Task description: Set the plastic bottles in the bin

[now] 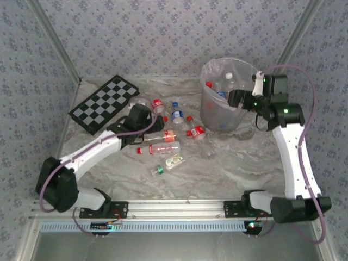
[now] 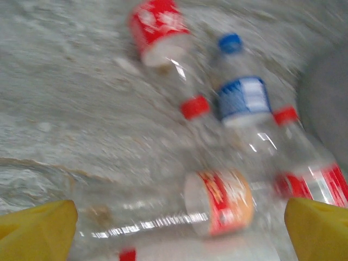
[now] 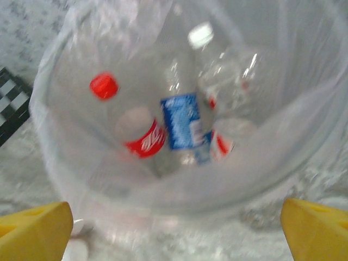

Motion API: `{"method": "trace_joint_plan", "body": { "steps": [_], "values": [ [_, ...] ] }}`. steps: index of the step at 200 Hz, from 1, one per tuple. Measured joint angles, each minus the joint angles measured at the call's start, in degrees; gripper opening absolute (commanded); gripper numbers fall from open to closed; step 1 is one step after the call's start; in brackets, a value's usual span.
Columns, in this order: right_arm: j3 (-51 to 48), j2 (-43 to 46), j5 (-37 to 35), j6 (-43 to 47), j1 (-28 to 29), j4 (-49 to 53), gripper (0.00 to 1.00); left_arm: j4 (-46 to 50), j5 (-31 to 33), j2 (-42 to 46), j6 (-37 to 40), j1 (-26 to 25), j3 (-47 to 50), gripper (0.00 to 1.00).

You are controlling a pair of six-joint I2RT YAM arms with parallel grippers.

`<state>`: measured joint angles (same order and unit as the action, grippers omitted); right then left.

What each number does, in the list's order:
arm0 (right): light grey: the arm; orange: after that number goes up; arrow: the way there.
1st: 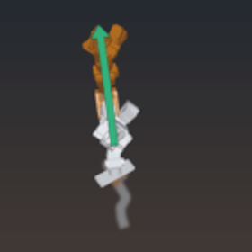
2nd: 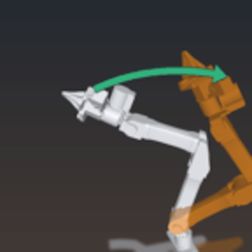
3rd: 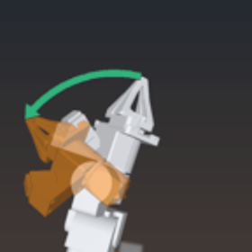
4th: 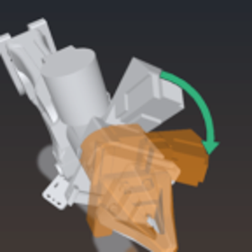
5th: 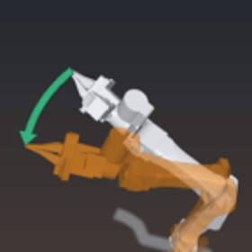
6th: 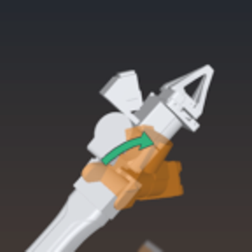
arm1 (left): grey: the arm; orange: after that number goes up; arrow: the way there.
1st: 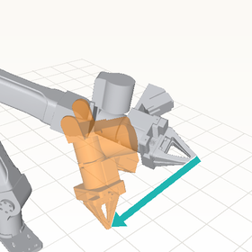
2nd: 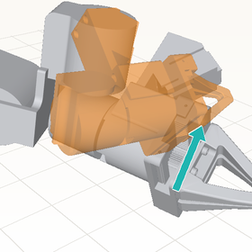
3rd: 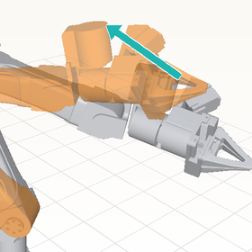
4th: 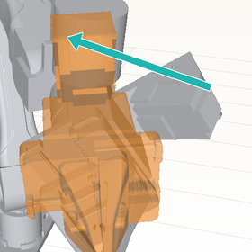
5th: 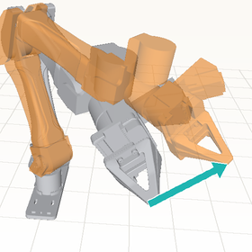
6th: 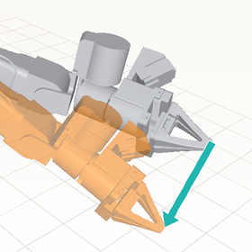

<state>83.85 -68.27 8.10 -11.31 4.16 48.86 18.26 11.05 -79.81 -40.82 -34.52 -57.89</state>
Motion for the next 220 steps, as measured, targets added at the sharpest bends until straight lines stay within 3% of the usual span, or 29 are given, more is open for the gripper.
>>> {"method": "trace_joint_plan", "body": {
  "steps": [35,74,121,173,196,220],
  "values": [
    [-8.8,8.0,2.0,-2.8,-0.1,-0.6,1.0,-2.1,-0.2,-10.3,-7.1,5.4,-6.0,0.99],
    [-10.9,10.4,3.5,-4.7,-1.6,-0.5,1.0,0.8,1.6,-24.3,-13.6,5.5,-20.4,1.0],
    [-12.0,11.0,4.4,-5.9,-3.7,-0.5,1.0,3.2,1.4,-36.5,-14.8,5.6,-32.4,0.99],
    [-12.8,12.2,5.3,-5.9,-6.1,-0.1,1.0,5.2,-0.3,-42.3,-16.3,5.5,-34.4,0.95],
    [-12.8,12.5,6.0,-5.9,-7.0,0.3,1.0,5.8,-0.8,-44.0,-16.8,5.5,-35.2,0.89],
    [-12.8,12.1,6.3,-5.9,-7.3,0.3,0.99,6.5,-1.3,-45.1,-17.1,5.5,-36.2,0.71]
  ]
}}
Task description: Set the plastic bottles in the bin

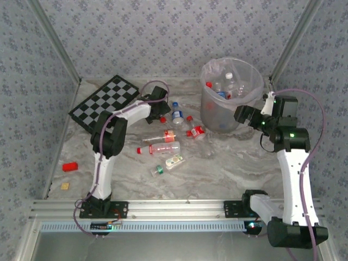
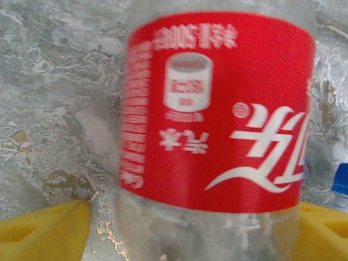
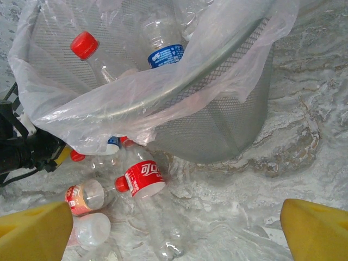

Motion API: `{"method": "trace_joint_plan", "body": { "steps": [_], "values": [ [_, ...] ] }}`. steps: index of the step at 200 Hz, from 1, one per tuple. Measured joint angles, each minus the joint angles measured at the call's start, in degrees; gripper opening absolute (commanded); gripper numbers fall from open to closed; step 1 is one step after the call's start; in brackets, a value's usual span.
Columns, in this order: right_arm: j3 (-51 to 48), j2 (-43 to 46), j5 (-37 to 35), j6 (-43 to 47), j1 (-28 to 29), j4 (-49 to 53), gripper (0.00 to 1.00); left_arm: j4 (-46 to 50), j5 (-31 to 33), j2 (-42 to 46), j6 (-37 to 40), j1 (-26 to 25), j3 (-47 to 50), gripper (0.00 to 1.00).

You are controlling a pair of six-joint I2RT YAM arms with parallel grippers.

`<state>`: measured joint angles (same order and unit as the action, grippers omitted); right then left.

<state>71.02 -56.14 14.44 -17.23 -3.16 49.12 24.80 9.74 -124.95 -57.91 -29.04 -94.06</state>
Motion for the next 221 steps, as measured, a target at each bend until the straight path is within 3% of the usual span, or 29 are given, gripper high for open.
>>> {"method": "trace_joint_plan", "body": {
  "steps": [49,74,110,141,153,180,221],
  "values": [
    [0.0,0.5,0.0,-0.3,-0.3,0.0,0.99,1.0,1.0,0.4,-0.7,-0.5,-0.1,0.53],
    [0.5,0.4,1.3,0.0,-0.5,0.1,0.95,1.2,1.4,2.7,-0.6,-1.0,-0.1,0.51],
    [2.0,-0.2,6.3,1.0,2.6,-0.7,0.97,-0.5,3.3,11.1,4.7,-3.7,0.6,0.49],
    [0.9,1.9,12.0,-0.2,7.8,-7.0,0.98,-7.7,4.0,22.9,12.4,-8.4,7.8,0.44],
    [0.8,2.6,12.2,-1.5,10.7,-9.6,0.99,-11.3,1.6,27.6,15.4,-9.9,12.2,0.43],
    [3.2,-0.4,11.5,-3.4,17.1,-11.8,0.99,-17.3,-7.3,35.7,21.2,-10.9,22.4,0.27],
    [12.7,-14.3,12.7,-9.0,19.1,-12.5,1.0,-19.2,-13.2,43.7,27.2,-15.1,34.5,0.24]
  ]
}}
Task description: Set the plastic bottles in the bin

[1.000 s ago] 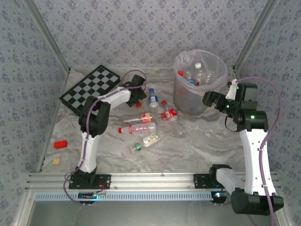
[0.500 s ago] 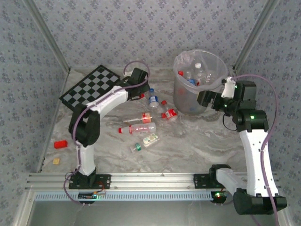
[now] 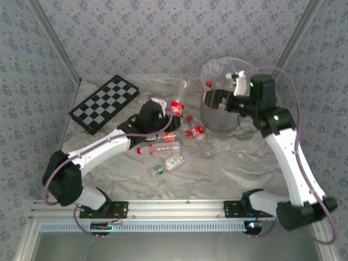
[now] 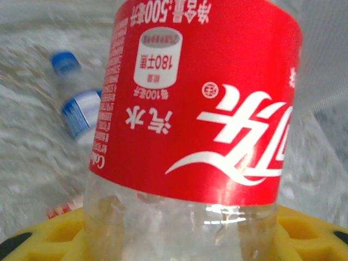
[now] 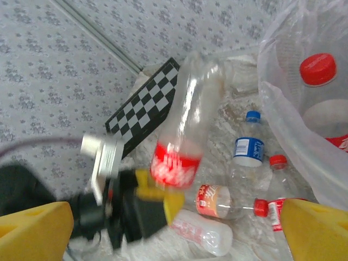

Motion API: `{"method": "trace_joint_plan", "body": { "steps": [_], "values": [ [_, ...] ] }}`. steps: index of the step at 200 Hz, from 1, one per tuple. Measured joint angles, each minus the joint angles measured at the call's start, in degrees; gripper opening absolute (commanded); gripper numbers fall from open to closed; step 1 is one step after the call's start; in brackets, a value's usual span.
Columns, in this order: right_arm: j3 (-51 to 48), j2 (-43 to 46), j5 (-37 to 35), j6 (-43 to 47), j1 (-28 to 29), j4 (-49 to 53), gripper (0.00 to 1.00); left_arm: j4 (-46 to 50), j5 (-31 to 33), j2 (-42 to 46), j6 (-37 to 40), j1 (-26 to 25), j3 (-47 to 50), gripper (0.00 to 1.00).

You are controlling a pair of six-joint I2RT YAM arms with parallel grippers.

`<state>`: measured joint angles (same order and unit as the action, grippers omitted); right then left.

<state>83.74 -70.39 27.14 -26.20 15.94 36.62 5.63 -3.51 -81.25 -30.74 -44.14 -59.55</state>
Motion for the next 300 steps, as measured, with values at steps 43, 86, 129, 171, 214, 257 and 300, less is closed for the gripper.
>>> {"method": "trace_joint_plan", "body": {
  "steps": [43,86,129,171,214,257,300],
  "values": [
    [3.0,-10.8,-0.2,-3.1,4.6,-0.3,1.0,-3.0,-1.6,6.1,4.2,-4.3,4.8,0.25],
    [3.3,-11.8,-1.7,-6.1,4.8,-2.8,0.96,-6.1,-1.6,7.2,6.8,-5.8,5.0,0.25],
    [3.1,-11.4,-3.5,-7.6,4.8,-6.2,0.72,-6.3,-1.6,7.2,8.9,-6.7,5.0,0.27],
    [3.0,-9.6,-4.3,-7.9,4.7,-7.7,0.54,-7.5,-1.6,7.6,10.1,-7.0,5.0,0.43],
    [5.7,-9.3,-4.5,-6.9,4.9,-7.2,0.46,-7.5,-0.2,9.7,11.2,-7.0,5.0,0.84],
    [18.3,-9.4,-5.9,-2.0,1.2,-4.6,0.44,-6.6,1.2,15.2,11.1,-7.3,5.6,0.97],
    [30.1,-9.6,-8.6,1.9,-9.9,-4.0,0.4,-4.8,5.6,22.7,10.8,-7.3,9.5,0.97]
  ]
}}
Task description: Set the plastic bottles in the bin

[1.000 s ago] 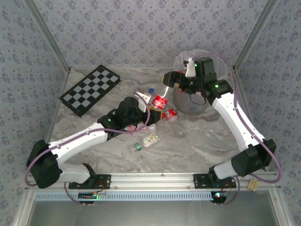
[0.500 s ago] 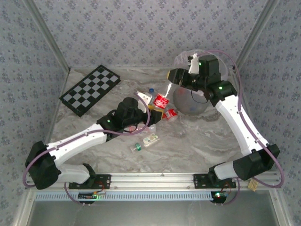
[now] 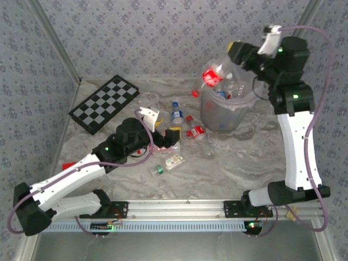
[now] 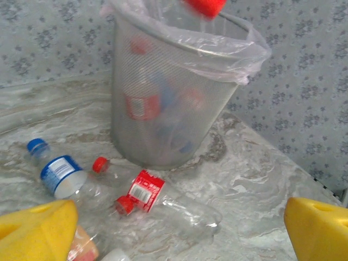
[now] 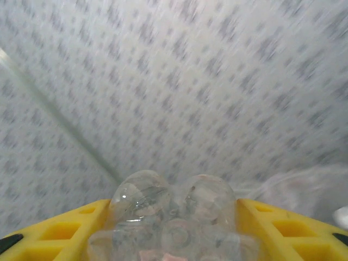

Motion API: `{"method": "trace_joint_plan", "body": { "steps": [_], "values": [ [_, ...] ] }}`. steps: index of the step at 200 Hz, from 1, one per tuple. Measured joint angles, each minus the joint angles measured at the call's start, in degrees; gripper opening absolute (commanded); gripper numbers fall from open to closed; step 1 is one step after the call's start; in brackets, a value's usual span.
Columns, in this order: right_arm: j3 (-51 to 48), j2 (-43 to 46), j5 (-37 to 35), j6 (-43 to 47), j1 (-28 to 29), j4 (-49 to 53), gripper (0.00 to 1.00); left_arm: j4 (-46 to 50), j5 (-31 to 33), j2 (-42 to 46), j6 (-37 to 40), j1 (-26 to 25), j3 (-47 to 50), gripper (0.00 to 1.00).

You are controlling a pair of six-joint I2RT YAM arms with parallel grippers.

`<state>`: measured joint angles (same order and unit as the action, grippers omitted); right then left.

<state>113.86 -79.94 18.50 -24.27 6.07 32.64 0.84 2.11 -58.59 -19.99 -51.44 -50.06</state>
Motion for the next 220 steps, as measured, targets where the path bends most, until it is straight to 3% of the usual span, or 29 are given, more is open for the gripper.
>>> {"method": "trace_joint_plan", "body": {
  "steps": [35,137,220],
  "values": [
    [4.0,-2.0,-4.8,4.5,-5.4,1.5,0.34,4.0,2.8,0.3,-1.5,0.0,1.9,0.96],
    [12.1,-21.5,-24.9,21.0,-6.5,7.4,0.31,8.5,4.9,0.3,-4.1,0.0,2.1,0.96],
    [6.1,-26.4,-27.8,23.1,-5.1,12.9,0.3,9.2,5.4,-0.8,-4.1,0.0,2.1,0.96]
  ]
}}
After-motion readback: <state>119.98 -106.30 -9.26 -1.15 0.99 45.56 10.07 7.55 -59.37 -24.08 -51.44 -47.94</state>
